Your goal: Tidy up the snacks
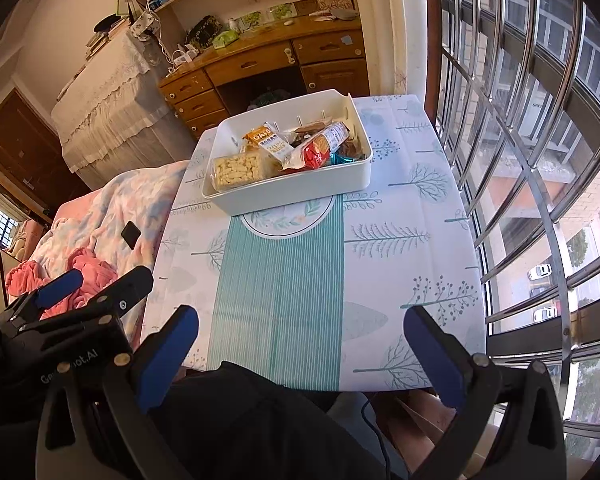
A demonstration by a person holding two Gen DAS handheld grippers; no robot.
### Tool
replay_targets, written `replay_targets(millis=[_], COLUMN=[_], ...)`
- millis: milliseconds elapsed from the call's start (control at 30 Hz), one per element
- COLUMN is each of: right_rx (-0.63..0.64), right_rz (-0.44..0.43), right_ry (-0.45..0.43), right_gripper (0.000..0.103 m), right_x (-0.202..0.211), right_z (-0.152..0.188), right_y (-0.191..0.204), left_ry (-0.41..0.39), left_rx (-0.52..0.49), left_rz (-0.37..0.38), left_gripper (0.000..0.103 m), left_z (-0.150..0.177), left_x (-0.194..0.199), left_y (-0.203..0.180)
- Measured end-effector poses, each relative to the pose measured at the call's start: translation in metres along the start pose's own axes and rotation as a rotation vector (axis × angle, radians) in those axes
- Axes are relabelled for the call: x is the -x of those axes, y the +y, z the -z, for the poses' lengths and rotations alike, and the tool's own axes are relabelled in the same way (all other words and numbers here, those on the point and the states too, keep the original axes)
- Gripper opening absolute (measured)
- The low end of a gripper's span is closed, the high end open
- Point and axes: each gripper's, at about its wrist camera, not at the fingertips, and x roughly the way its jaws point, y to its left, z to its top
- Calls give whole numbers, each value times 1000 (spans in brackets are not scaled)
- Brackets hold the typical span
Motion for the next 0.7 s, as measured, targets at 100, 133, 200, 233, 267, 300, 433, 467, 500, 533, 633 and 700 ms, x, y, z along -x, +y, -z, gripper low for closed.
replay_targets(millis=[100, 133, 200, 233, 267, 300, 433, 467, 500, 533, 633, 700], right_rx=[-4, -5, -6, -6, -6, -8, -11, -9, -10, -10, -10, -9], right_rz=[2, 3, 3, 3, 4, 6, 6, 5, 6, 6, 5, 4], right_ry=[9, 12, 16, 16, 16, 16, 20, 18, 18, 18, 20, 19], right_gripper=[103, 103, 103, 103, 103, 103, 103, 103, 103, 103, 103, 103], right_x=[-2, -3, -4, -4, -4, -5, -6, -6, -6, -6, -6, -6], right_z=[0, 0, 0, 0, 0, 0, 1, 0, 1, 0, 0, 0], right_y=[0, 0, 0, 0, 0, 0, 0, 0, 0, 0, 0, -1], left_ry=[7, 9, 9, 10, 10, 12, 11, 12, 12, 13, 12, 12], left_rx=[-1, -1, -3, -3, -2, -4, -5, -5, -5, -5, -4, -6], left_rz=[0, 1, 0, 0, 1, 2, 2, 2, 3, 2, 2, 2], left_gripper=[102, 102, 102, 102, 102, 102, 102, 102, 102, 102, 102, 102], left_z=[1, 0, 0, 0, 0, 0, 0, 0, 0, 0, 0, 0], left_x=[-2, -2, -2, -2, -2, -3, -4, -4, -4, -4, -4, -4], left_y=[1, 1, 2, 2, 1, 2, 2, 3, 2, 2, 2, 2])
